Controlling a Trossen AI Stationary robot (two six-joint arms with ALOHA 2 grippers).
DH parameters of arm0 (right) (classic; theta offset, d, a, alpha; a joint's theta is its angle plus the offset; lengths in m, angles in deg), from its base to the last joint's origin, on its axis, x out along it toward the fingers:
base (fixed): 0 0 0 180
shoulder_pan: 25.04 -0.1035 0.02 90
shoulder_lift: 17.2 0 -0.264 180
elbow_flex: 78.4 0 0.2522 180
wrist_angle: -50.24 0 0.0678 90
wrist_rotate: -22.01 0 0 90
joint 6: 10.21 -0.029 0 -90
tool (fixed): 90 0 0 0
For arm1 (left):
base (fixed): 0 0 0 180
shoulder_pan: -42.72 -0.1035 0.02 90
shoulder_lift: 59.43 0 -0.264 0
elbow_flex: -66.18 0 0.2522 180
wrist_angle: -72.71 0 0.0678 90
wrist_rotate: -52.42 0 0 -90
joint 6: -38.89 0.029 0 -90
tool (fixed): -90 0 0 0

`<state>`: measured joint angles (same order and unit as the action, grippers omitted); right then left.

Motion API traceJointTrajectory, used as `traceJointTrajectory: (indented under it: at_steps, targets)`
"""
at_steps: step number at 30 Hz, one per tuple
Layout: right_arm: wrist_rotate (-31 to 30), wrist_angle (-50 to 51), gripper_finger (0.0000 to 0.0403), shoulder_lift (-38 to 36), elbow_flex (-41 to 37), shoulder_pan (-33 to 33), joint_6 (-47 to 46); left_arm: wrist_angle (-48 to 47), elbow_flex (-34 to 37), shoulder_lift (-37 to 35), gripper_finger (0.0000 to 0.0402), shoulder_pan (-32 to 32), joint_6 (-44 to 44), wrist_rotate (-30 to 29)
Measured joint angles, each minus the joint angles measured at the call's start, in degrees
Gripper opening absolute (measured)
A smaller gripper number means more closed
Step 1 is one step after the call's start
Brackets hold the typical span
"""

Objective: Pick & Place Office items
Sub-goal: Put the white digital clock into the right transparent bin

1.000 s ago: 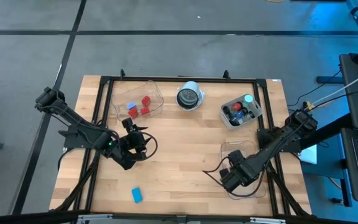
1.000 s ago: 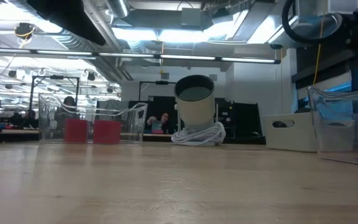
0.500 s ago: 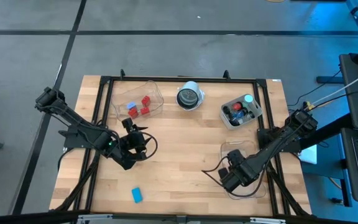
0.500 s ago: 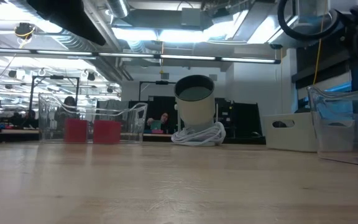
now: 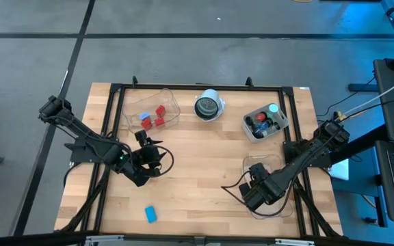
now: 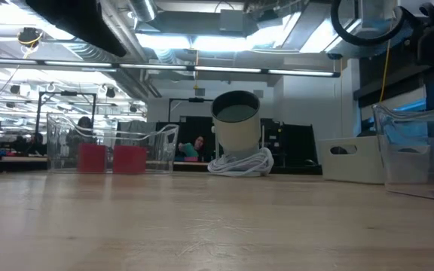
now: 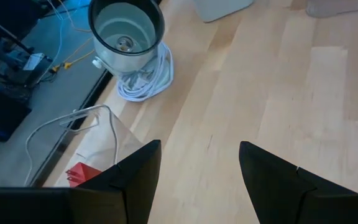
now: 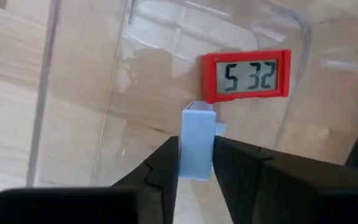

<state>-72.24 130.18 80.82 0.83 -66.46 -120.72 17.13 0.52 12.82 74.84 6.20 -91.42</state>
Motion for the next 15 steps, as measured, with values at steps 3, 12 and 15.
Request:
traceJointTrajectory:
  at_steps: [3,12,15]
  targets:
    - [-0.48,0.00,0.0121,0.00,0.00,0.05,0.01,0.00,0.00,0.00,0.0214,0.00,0.00,1.50]
    - [4.08,1.96,0.0215,-1.27,1.13,0.05,0.80,-0.02,0.00,0.00,0.0214,0.00,2.11,22.39]
    - [3.62,6.17,0.0230,-2.19,3.87,0.05,1.72,-0.02,0.00,0.00,0.0214,0.02,3.26,37.57]
